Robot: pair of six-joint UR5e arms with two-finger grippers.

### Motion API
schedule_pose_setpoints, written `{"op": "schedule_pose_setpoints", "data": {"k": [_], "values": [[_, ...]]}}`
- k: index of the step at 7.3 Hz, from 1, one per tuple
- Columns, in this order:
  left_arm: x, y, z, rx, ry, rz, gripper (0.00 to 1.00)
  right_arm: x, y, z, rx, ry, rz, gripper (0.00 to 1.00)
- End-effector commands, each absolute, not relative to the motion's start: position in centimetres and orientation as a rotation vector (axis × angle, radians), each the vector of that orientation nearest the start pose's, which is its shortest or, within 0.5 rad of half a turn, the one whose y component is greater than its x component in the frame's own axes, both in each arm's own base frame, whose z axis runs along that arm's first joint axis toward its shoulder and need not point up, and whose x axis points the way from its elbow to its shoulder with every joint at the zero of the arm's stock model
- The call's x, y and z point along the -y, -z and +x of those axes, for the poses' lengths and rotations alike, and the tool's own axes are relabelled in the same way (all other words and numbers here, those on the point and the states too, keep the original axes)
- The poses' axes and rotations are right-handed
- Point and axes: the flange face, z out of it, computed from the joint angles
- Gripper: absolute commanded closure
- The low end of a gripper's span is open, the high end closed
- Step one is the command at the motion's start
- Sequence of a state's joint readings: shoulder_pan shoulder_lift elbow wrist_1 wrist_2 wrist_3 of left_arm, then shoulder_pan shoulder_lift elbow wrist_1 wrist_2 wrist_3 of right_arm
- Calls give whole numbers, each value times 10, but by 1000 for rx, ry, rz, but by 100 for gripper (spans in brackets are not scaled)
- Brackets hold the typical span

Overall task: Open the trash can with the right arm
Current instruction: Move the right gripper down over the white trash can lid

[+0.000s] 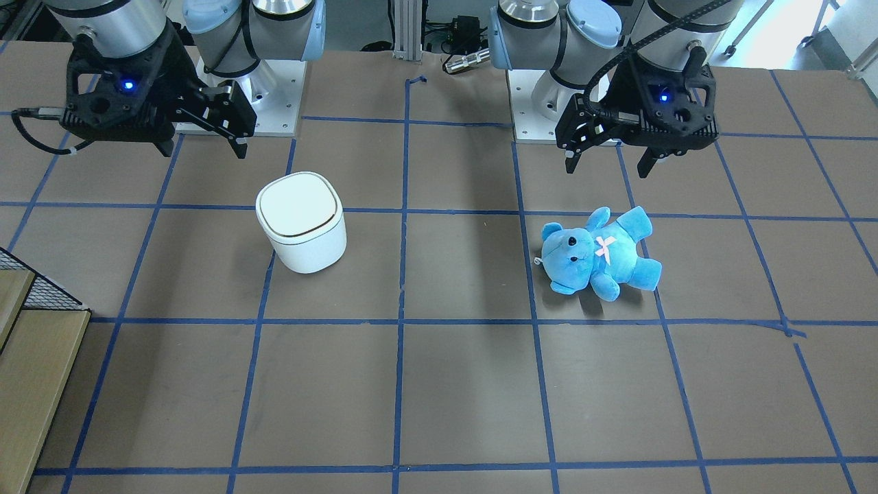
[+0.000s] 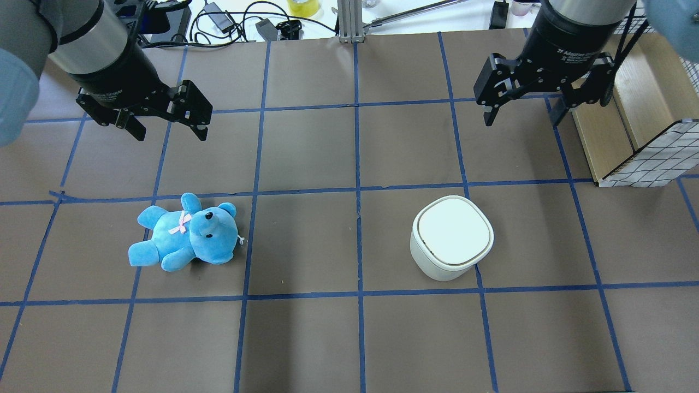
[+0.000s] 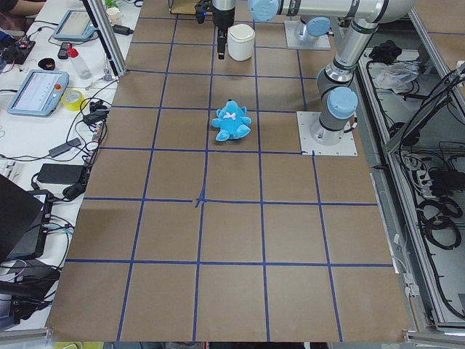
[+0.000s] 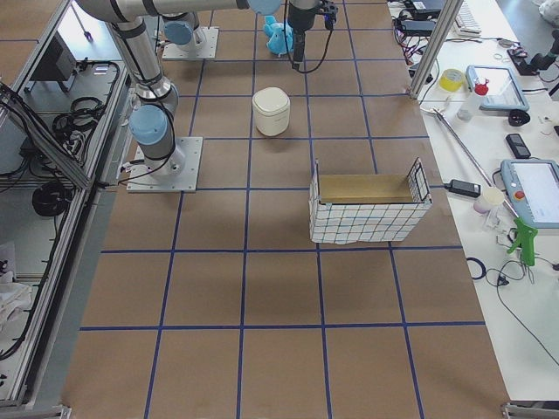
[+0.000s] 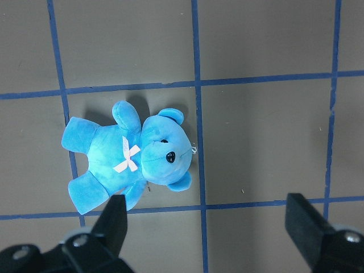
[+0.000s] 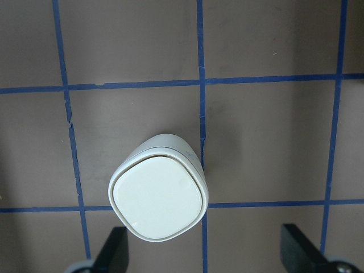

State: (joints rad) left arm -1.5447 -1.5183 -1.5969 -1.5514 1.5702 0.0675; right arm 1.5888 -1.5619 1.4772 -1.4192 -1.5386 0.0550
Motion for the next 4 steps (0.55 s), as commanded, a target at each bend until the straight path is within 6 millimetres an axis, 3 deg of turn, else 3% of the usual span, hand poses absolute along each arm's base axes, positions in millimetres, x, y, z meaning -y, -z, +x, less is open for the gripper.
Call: {"op": "schedule_pose_setpoints", "data": {"k": [1, 2, 3, 4], "values": [[477, -502, -121, -3139, 72, 65, 0, 471, -512, 189, -3118, -111, 149, 49], [477, -502, -121, -3139, 72, 65, 0, 467, -510, 200, -3124, -118, 160, 83], [477, -502, -121, -3138, 72, 65, 0, 465, -504, 200, -3119, -150, 158, 100], [477, -502, -121, -3139, 72, 65, 0, 457, -486, 202, -3119, -220, 150, 100]]}}
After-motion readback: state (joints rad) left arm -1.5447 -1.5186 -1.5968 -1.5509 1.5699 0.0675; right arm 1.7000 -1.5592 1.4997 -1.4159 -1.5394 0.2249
